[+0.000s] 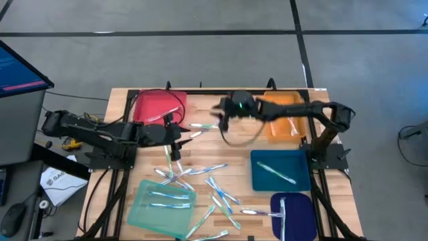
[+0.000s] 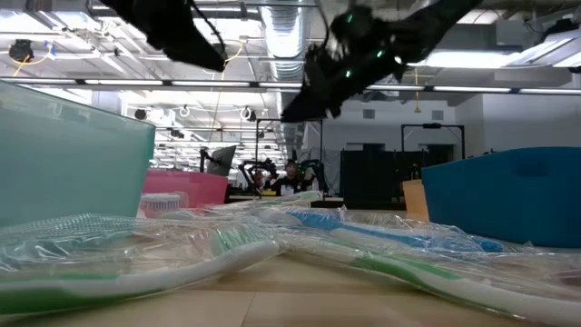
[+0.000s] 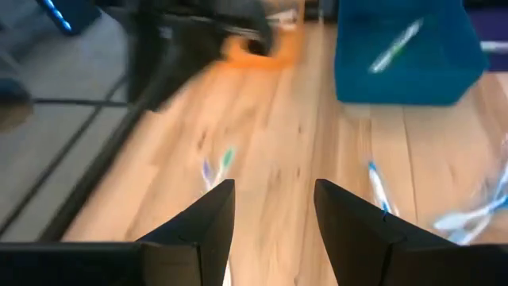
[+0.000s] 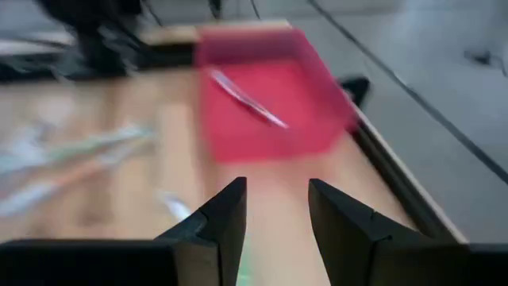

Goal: Pick & Place Toothbrushes
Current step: Put the green toothbrush into the blue bin

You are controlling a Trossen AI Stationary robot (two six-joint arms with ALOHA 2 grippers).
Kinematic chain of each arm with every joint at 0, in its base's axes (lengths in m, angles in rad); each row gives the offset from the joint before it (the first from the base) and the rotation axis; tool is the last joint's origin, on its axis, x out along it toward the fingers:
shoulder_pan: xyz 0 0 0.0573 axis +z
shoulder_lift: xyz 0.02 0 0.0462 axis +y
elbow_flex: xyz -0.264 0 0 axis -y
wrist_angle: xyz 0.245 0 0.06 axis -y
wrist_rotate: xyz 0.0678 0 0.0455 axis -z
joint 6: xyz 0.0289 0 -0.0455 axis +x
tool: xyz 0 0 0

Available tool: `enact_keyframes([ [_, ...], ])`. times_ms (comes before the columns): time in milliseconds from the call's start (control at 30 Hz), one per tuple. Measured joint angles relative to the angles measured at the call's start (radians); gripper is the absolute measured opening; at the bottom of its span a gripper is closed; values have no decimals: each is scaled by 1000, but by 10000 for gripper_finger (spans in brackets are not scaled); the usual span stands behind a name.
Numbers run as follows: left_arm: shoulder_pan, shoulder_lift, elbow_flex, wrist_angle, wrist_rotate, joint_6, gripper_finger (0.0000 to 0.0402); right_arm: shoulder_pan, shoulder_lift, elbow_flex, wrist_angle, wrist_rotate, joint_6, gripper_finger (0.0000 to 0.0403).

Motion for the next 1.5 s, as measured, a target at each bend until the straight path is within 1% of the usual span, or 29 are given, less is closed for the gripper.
enact_keyframes([
  [100,22,-2,-56,-2,63,-12,167,-24,66,90,-85,-56,-97,131],
  [167,32,-11,-91,-11,87,-15,167,-25,112,165,-171,-74,-123,131],
  [300,45,-42,-136,5,104,-19,167,-37,234,321,-362,-85,-95,131],
  [400,45,-83,-151,14,107,-18,167,-39,307,402,-419,-145,-87,131],
  [533,46,-150,-170,21,106,-17,167,-9,360,465,-478,-249,-73,131],
  [600,44,-186,-187,25,104,-23,167,0,362,466,-539,-268,-78,131],
  [667,44,-223,-214,22,102,-29,167,10,355,469,-564,-266,-112,131],
  [733,44,-255,-237,23,102,-31,167,20,325,469,-623,-264,-135,131],
  [867,50,-298,-264,38,80,-33,167,53,262,469,-667,-278,-138,131],
  [1033,53,-316,-274,47,71,-33,167,88,187,469,-667,-276,-165,131],
  [1133,53,-314,-274,50,72,-33,167,112,162,469,-667,-289,-203,131],
  [1233,53,-313,-274,52,72,-30,167,131,160,469,-670,-356,-202,131],
  [1333,53,-315,-274,53,73,-24,167,156,160,469,-696,-477,-186,131],
  [1400,53,-316,-274,69,73,-23,167,186,160,467,-726,-538,-198,131],
  [1500,53,-316,-274,101,73,-25,167,261,161,450,-737,-540,-231,131],
])
